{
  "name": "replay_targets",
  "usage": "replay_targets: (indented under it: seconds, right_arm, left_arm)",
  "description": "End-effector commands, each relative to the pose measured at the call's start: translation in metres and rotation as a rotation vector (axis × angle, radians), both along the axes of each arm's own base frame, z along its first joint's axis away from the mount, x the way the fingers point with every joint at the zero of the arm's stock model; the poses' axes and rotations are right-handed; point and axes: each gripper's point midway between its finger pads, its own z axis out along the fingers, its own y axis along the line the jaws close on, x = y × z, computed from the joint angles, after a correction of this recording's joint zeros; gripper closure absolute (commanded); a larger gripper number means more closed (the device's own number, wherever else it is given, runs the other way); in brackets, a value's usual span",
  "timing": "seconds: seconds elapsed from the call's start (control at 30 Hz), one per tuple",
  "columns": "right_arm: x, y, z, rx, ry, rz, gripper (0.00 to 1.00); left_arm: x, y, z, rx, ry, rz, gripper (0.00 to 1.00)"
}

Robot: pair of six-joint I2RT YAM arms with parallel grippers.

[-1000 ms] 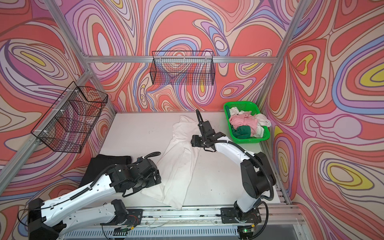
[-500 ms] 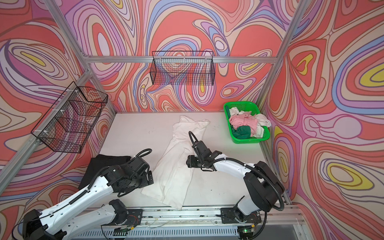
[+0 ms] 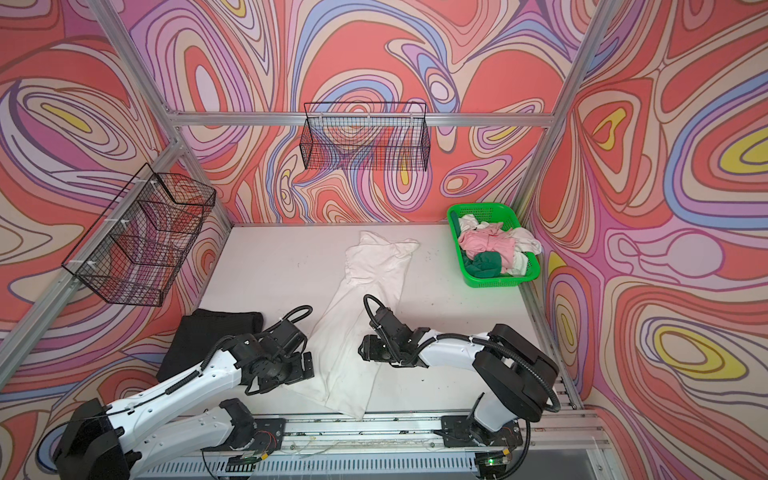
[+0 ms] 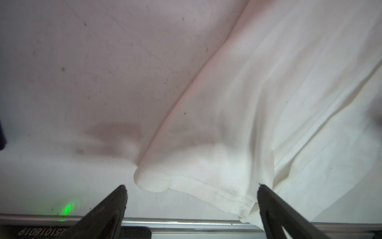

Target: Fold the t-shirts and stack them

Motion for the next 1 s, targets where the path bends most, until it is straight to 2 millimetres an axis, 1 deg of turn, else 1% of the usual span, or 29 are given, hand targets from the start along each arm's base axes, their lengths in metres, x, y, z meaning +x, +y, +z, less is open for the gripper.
replay_targets:
  seconds: [0.0,0.03,0.17,0.27,0.4,0.47,0.57,0.7,0.77,0.87,0.93,0.97]
  right_arm:
    - [0.005,-0.020,-0.011,-0.085,-0.011,-0.091,0.41]
    - [0.007,-0.026,-0.013,-0.113,-0.021,-0.106,0.41]
    - [0.013,-0.040,-0.018,-0.167,-0.012,-0.124,0.41]
    - [0.018,-0.049,-0.020,-0.191,-0.008,-0.136,0.41]
    - [0.025,-0.062,-0.017,-0.193,-0.006,-0.157,0.41]
    - [0.028,-0.065,-0.016,-0.199,-0.009,-0.153,0.41]
    - [0.031,-0.065,-0.008,-0.225,-0.019,-0.123,0.41]
    - [0.035,-0.068,0.006,-0.254,-0.044,-0.116,0.41]
    - [0.034,-0.065,0.014,-0.233,-0.048,-0.113,0.41]
    - [0.026,-0.049,0.025,-0.192,-0.061,-0.098,0.41]
    - [0.013,-0.025,0.027,-0.138,-0.052,-0.061,0.41]
    - [0.004,-0.009,0.027,-0.103,-0.039,-0.028,0.41]
  left_arm:
    - [-0.006,-0.010,-0.013,-0.060,0.050,0.013,0.01]
    - [-0.015,-0.006,-0.023,-0.051,0.081,0.017,0.01]
    - [-0.023,-0.013,-0.034,-0.114,0.110,0.037,0.03]
    - [-0.029,-0.014,-0.039,-0.128,0.135,0.043,0.04]
    - [-0.038,-0.019,-0.042,-0.141,0.151,0.035,0.05]
    - [-0.041,-0.026,-0.040,-0.155,0.147,0.020,0.05]
    - [-0.043,-0.032,-0.031,-0.150,0.132,0.000,0.05]
    - [-0.035,-0.024,-0.007,-0.102,0.068,-0.019,0.04]
    - [-0.028,-0.021,0.010,-0.089,0.025,-0.031,0.02]
    - [-0.025,-0.014,0.023,-0.048,-0.010,-0.058,0.00]
    - [-0.021,-0.006,0.029,-0.003,-0.037,-0.067,0.00]
    - [-0.018,-0.002,0.033,0.018,-0.053,-0.067,0.00]
